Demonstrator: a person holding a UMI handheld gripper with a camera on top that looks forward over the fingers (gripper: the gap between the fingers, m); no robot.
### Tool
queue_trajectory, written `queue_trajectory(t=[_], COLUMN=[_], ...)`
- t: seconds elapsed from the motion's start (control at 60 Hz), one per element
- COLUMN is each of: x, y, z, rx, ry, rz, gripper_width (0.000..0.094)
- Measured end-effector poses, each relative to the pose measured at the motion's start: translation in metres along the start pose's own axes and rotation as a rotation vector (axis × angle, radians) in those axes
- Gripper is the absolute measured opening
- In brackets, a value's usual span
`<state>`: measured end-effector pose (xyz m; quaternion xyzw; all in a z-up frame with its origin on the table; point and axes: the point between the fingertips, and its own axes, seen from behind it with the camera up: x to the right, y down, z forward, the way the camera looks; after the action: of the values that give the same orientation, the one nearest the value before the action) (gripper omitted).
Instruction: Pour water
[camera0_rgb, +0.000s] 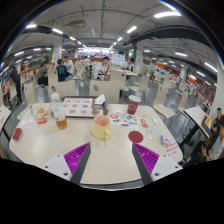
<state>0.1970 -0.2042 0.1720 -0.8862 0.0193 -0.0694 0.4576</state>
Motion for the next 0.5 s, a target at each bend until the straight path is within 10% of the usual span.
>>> queue_trajectory(t=[0.5], x=[-0.189], y=[0.003], z=[0.03], rx=[0.045], ry=[-0.12], rz=[0.051], gripper_width=[0.0848])
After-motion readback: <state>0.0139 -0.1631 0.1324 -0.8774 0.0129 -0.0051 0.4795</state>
